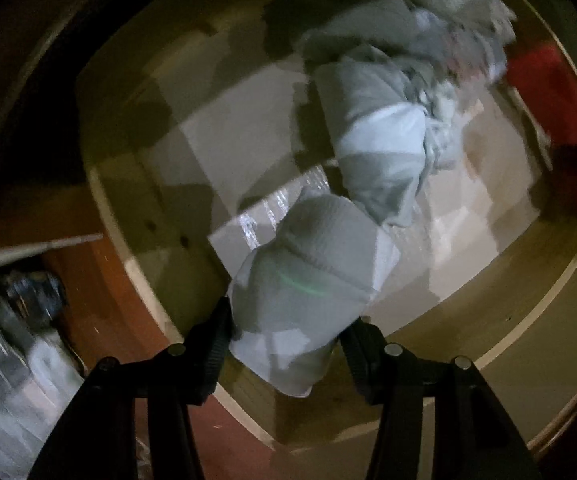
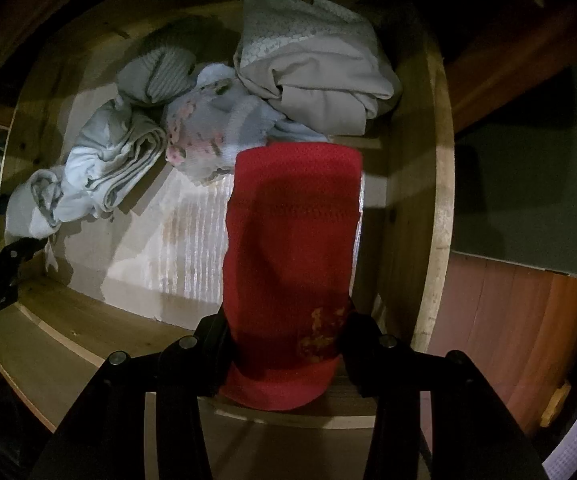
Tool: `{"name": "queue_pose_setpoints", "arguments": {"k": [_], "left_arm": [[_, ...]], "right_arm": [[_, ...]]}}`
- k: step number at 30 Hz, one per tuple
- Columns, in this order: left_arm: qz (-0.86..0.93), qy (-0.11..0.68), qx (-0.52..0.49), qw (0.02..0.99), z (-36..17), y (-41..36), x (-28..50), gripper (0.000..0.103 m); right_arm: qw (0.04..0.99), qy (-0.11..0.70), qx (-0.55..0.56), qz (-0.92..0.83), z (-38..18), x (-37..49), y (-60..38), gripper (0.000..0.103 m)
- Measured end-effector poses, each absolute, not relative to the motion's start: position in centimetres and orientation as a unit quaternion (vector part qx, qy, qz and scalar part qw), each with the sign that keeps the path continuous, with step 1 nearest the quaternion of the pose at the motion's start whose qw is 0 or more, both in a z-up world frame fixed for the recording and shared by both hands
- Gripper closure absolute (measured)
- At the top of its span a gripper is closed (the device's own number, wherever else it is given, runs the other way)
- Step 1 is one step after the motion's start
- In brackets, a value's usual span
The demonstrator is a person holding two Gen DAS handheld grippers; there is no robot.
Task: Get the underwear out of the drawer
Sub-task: 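Grasp the white rolled garment with the left tool and lift it while the right tool holds the red garment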
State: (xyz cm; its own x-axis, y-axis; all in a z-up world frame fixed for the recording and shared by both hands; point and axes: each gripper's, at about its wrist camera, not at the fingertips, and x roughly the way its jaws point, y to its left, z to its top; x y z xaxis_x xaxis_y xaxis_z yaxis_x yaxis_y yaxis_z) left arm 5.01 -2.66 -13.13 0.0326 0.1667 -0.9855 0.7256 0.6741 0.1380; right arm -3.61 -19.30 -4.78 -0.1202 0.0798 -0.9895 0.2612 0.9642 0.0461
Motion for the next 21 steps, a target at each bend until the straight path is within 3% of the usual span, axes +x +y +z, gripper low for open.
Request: {"name": "queue_pose_setpoints", "arguments": {"k": [21], "left_arm": [[-0.121, 0.671, 0.156, 0.714, -6.6, -0.6, 6.9, 0.05]], "right_arm": [[0.671, 0.725, 0.146, -0.055, -2.8, -3.3, -18.3, 0.061]]}}
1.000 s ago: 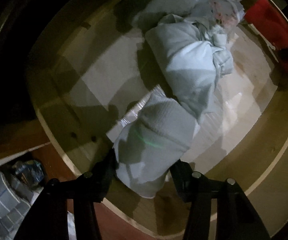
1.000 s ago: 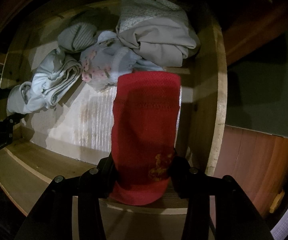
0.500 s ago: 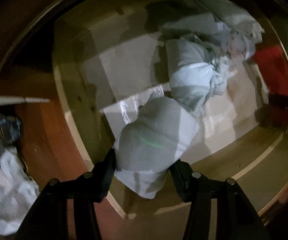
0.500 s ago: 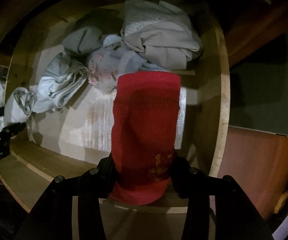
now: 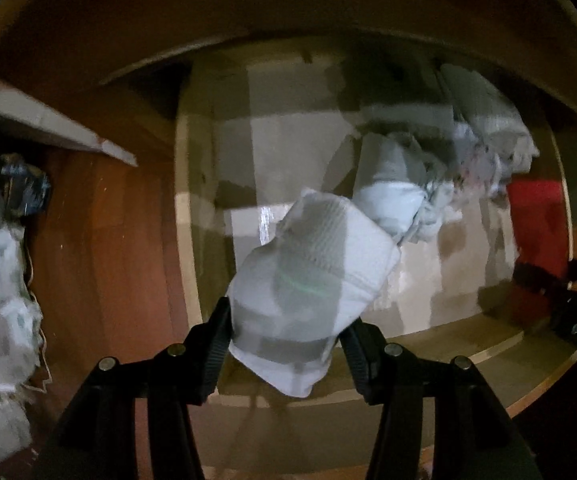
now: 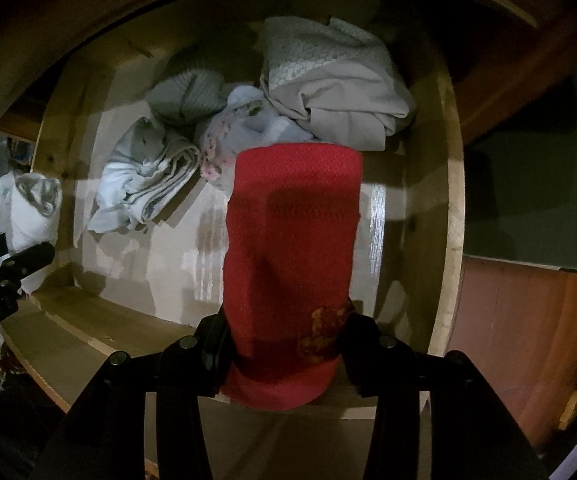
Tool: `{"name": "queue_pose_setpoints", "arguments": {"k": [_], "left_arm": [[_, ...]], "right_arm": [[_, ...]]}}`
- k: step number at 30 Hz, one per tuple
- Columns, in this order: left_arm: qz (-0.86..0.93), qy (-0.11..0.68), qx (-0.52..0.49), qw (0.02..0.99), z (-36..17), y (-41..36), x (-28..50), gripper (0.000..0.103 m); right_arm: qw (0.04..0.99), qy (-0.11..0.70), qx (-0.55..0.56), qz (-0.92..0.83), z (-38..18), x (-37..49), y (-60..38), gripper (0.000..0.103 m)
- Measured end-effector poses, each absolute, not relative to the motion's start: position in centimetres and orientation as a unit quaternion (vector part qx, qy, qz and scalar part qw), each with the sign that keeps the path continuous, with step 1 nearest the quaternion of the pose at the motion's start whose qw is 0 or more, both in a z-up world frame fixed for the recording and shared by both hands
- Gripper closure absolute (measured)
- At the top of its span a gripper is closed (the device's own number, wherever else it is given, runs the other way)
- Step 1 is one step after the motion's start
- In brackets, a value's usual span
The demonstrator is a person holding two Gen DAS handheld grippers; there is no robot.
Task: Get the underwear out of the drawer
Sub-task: 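Grasp the white rolled garment with the left tool and lift it while the right tool holds the red garment, then carry the white garment over the box and open the left tool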
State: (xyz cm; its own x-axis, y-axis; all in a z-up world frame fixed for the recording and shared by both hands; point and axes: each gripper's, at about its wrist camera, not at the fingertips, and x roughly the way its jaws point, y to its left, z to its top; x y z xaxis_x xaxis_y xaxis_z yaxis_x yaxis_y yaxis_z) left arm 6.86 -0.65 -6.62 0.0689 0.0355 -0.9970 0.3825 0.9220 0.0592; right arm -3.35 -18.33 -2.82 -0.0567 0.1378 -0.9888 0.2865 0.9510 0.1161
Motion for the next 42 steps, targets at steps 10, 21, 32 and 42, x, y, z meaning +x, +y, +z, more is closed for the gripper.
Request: {"name": "queue_pose_setpoints", "arguments": {"k": [10, 21, 32, 42], "left_arm": [[-0.105, 0.623, 0.151, 0.76, -1.1, -0.1, 5.2, 0.05], [-0.099, 0.561, 0.107, 0.815, 8.2, 2.2, 5.1, 0.05], [-0.108, 0.483, 0.074, 0.866, 20.4, 3.1, 6.2, 0.05], [-0.125, 0.423, 0.075, 0.894, 27.6, -0.4, 12.0, 0.05]], "right_arm": [[0.668, 0.727, 0.146, -0.061, -2.9, -3.5, -19.5, 0.061], [0.67, 0.725, 0.134, -0.087, -2.7, -4.0, -20.3, 0.061], [0.666, 0.726, 0.125, -0.114, -2.5, -4.7, -22.0, 0.061], [0.665, 0.727, 0.131, -0.113, -2.5, -4.9, -22.2, 0.061]]}}
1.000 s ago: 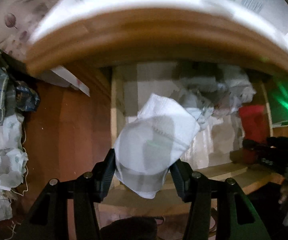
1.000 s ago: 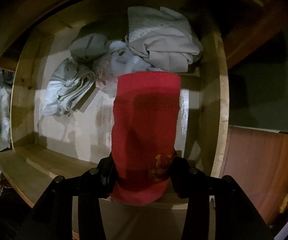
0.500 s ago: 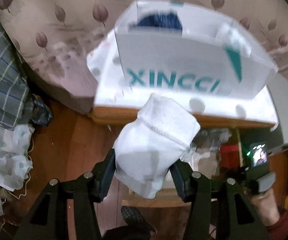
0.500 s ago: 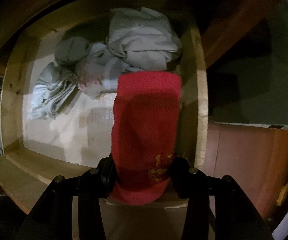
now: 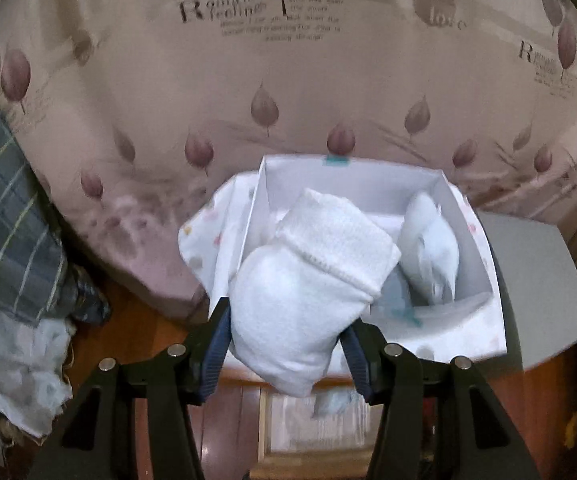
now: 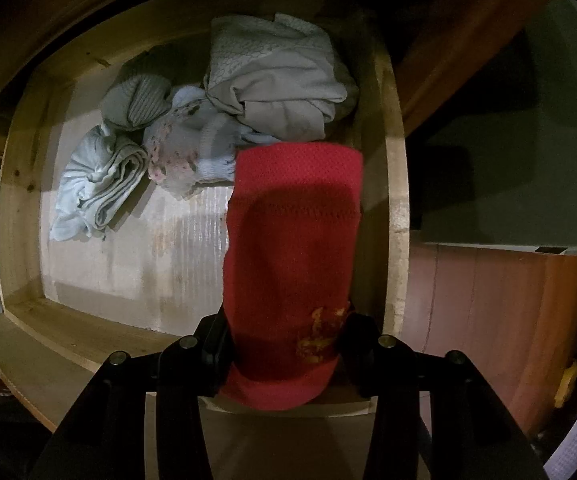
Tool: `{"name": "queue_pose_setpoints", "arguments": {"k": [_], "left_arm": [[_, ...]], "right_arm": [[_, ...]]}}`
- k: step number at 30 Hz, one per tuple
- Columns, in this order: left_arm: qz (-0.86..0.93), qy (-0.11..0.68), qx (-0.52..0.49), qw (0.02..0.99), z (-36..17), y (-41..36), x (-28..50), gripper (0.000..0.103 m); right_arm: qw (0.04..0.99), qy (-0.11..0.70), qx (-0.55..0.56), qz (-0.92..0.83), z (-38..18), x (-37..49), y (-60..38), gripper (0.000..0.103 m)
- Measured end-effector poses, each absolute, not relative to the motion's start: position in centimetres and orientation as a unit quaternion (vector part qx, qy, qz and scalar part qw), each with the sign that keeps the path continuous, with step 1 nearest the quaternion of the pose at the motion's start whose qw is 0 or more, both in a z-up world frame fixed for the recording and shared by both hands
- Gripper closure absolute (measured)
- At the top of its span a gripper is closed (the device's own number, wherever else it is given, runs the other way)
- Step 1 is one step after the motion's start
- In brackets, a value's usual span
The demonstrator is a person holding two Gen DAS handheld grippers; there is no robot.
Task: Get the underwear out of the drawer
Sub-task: 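Carry the white garment over the box and open the left tool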
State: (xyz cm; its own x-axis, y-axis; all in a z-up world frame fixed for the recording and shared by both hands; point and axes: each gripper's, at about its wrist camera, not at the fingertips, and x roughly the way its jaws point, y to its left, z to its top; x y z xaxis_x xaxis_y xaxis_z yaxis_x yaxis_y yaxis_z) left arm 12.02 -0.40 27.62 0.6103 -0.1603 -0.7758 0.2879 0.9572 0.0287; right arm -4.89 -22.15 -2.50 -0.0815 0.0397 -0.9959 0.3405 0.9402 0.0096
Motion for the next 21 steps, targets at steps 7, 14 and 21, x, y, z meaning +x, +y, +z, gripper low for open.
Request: {"name": "queue_pose_setpoints", "arguments": {"k": [7, 14, 21], "left_arm": [[-0.113, 0.448, 0.096, 0.882, 25.9, -3.4, 18.4, 0.05], [-0.098, 0.455, 0.124, 0.876, 23.1, -5.0, 23.0, 0.05], [-0.099, 0.48, 0.151, 0.858, 19.2, -5.8, 24.8, 0.049]], "right_arm": [[0.664, 0.727, 0.137, -0.109, -3.0, -4.7, -22.4, 0.061], [0.661, 0.73, 0.139, -0.105, -3.2, -4.5, -22.8, 0.061], [0.659, 0.731, 0.141, -0.108, -3.2, -4.4, -22.9, 0.061]]}}
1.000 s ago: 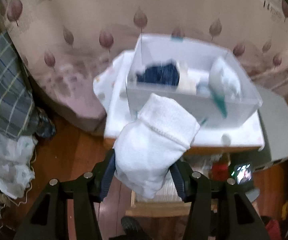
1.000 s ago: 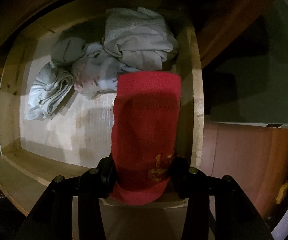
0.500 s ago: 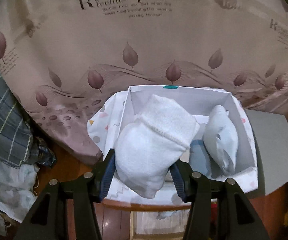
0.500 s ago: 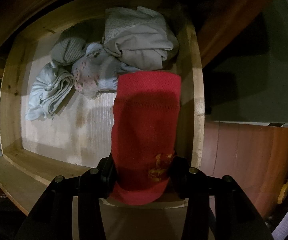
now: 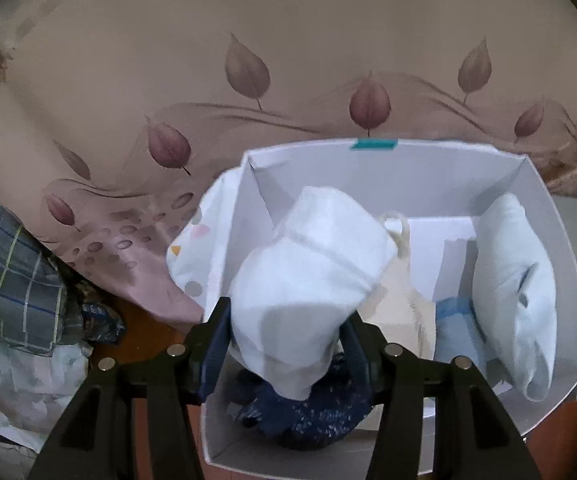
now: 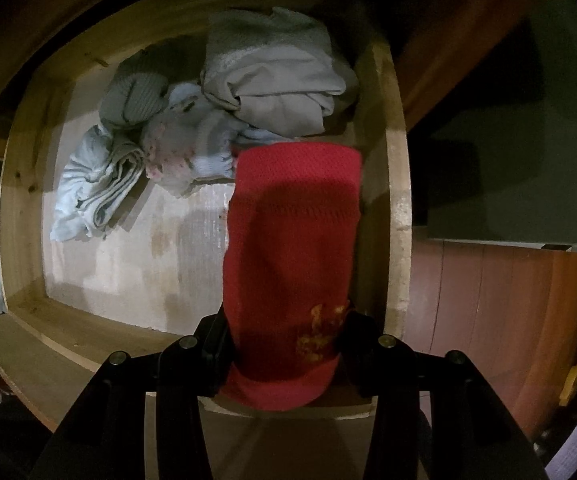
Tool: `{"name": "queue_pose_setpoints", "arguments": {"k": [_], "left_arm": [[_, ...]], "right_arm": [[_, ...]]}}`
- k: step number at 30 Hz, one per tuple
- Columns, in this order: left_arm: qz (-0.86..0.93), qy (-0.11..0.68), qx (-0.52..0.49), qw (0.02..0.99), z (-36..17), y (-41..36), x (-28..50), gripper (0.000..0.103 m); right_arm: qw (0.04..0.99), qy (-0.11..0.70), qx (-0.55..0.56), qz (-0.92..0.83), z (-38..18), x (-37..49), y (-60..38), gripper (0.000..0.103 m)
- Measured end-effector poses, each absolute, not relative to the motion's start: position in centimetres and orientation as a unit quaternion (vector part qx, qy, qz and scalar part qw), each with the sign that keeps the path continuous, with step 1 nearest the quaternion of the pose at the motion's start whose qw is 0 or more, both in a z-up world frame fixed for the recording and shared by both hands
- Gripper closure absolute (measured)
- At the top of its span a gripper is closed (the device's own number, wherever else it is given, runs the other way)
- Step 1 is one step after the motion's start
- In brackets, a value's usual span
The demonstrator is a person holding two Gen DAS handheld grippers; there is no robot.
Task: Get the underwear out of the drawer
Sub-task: 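Carry the white garment over the box and open the left tool, then lift the red garment out of the drawer with the right tool while the left tool returns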
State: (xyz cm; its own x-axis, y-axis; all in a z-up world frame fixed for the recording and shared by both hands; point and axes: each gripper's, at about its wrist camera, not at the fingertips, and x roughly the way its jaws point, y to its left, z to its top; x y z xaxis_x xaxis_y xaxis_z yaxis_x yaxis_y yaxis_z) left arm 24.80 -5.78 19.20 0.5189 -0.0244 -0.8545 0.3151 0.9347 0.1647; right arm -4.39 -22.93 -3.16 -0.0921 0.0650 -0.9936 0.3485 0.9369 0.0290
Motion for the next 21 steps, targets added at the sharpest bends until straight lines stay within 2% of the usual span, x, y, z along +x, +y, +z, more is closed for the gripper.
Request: {"name": "queue_pose_setpoints", "arguments": {"k": [9, 21], "left_arm": [[-0.094, 0.489, 0.184, 0.847, 17.5, -6.6, 24.2, 0.043], [-0.127, 0.447, 0.191, 0.865, 20.8, -7.1, 21.8, 0.031]], "right_arm": [[0.657, 0.734, 0.131, -0.108, -3.5, -4.2, -22.2, 0.061], [0.657, 0.737, 0.12, -0.107, -3.7, -3.9, -21.3, 0.061]]}}
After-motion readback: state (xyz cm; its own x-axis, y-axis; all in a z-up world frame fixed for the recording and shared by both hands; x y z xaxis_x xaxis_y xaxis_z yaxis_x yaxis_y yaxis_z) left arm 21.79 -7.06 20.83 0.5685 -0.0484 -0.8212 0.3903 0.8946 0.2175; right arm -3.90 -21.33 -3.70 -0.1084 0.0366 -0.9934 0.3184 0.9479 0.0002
